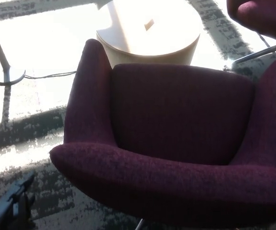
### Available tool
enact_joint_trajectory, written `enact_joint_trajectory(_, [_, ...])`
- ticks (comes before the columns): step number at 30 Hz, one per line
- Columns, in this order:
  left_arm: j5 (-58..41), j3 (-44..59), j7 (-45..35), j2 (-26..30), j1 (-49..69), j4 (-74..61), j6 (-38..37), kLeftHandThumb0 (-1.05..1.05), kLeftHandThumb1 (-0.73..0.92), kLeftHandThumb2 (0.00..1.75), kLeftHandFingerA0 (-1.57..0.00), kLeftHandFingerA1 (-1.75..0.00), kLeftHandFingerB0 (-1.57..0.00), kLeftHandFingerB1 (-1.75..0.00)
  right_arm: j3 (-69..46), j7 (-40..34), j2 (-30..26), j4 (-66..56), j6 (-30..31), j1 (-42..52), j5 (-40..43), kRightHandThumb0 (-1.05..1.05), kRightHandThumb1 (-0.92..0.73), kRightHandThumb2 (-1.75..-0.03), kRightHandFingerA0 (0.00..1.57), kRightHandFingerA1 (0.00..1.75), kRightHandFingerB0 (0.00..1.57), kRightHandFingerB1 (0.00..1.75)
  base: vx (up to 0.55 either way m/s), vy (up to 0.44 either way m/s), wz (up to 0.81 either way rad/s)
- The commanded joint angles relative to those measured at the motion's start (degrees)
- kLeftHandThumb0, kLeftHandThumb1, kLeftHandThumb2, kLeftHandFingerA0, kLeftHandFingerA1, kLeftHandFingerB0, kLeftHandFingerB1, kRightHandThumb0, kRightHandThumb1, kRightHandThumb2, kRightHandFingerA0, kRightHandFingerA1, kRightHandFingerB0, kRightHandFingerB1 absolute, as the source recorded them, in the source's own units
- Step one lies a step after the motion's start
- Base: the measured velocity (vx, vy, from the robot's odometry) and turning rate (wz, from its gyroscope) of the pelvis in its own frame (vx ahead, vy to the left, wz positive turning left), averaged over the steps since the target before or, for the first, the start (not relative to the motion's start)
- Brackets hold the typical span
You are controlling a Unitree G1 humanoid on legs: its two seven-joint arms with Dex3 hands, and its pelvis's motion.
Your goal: The robot stands in front of a sofa and uses its left hand to push the left side of the sofa
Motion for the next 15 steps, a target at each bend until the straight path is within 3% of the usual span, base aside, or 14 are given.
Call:
enact_joint_trajectory(1, [-0.82, -0.18, -0.52, 1.79, -3.06, -2.15, 1.56, -0.93, 0.89, 1.27, 0.00, -0.15, 0.00, -0.08, 0.24, -2.77, -0.38, 1.37, -3.84, -0.11, -1.15, -0.66, -0.85, -0.66, 0.47, 0.38, 0.39, 0.34, 0.00, 0.000, 0.00])
enact_joint_trajectory(7, [0.48, -2.53, -0.17, 3.20, -8.61, -5.41, 6.52, -0.90, 0.85, 1.29, 0.00, -0.15, 0.00, -0.10, 1.23, -4.62, -0.62, 1.99, -3.49, -0.56, -2.59, -0.68, -0.86, -0.67, 0.47, 0.38, 0.40, 0.35, 0.00, 0.000, 0.00])
enact_joint_trajectory(10, [1.84, -3.93, 0.62, 3.33, -10.85, -5.05, 7.28, -0.96, 0.92, 1.33, 0.00, -0.09, 0.00, -0.04, 1.29, -4.93, -0.68, 2.21, -3.64, -0.69, -2.82, -0.67, -0.85, -0.66, 0.48, 0.39, 0.41, 0.35, 0.00, 0.000, 0.00])
enact_joint_trajectory(11, [2.41, -4.68, 0.97, 3.35, -11.75, -5.07, 8.21, -0.96, 0.92, 1.33, 0.00, -0.10, 0.00, -0.05, 1.39, -5.07, -0.70, 2.29, -3.57, -0.78, -2.96, -0.60, -0.67, -1.08, 0.43, 0.58, 0.23, 0.46, 0.00, 0.000, 0.00])
enact_joint_trajectory(12, [2.71, -5.32, 1.05, 3.29, -12.43, -4.75, 8.68, -0.95, 0.92, 1.33, 0.00, -0.10, 0.00, -0.06, 1.37, -4.80, -0.64, 2.39, -3.53, -0.78, -2.86, -0.67, -0.85, -0.66, 0.48, 0.40, 0.42, 0.35, 0.00, 0.000, 0.00])
enact_joint_trajectory(15, [3.00, -6.61, 1.31, 2.83, -13.27, -4.18, 8.57, -0.92, 0.92, 1.32, 0.00, -0.16, 0.00, -0.10, 1.37, -4.72, -0.51, 2.63, -3.94, -0.64, -2.75, -0.67, -0.84, -0.66, 0.50, 0.42, 0.43, 0.36, 0.00, 0.000, 0.00])
